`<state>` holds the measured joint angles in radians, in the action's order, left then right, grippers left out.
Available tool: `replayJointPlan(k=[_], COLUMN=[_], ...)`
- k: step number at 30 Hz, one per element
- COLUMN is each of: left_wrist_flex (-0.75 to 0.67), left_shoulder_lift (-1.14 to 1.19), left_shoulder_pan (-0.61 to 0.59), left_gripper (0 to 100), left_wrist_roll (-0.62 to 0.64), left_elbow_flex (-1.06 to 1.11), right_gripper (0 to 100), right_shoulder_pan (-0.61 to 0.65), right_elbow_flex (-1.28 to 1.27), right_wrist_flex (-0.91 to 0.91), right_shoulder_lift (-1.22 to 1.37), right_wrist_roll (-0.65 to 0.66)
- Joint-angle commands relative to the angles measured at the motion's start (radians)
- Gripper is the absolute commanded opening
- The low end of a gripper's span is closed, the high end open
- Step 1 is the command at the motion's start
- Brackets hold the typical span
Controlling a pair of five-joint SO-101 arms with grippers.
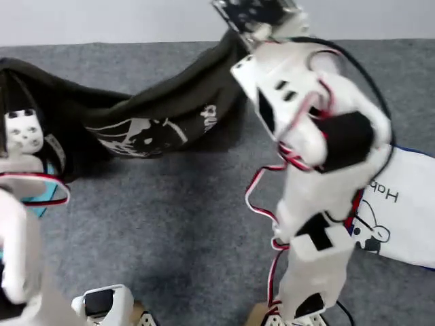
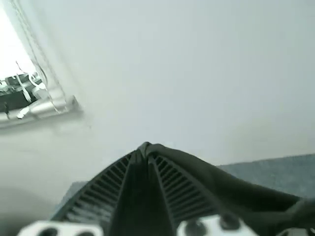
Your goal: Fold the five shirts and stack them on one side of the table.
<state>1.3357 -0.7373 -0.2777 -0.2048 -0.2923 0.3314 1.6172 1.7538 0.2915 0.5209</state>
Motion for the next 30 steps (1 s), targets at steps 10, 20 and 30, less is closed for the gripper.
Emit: replayJointPlan(k=[10, 20, 30], left_wrist_flex=[0.005, 0.005, 0.015], left_shoulder_lift=[-0.005, -0.005, -0.005], left_shoulder_pan=[0.003, 0.008, 0.003], left_gripper=[1, 1, 1], left_wrist_roll=[0.003, -0.064, -0.186], left_elbow_flex=[-0.153, -0.312, -0.446], right_gripper=[1.1, 1.1, 1.1], right_shoulder_pan=[-0.114, -0.208, -0.265], right_elbow_flex=[0.06, 0.054, 0.052], right_wrist_flex=[0.025, 0.025, 0.035], right_shoulder_lift=[-0.268, -0.394, -0.472], right_wrist_roll=[0.161, 0.195, 0.207])
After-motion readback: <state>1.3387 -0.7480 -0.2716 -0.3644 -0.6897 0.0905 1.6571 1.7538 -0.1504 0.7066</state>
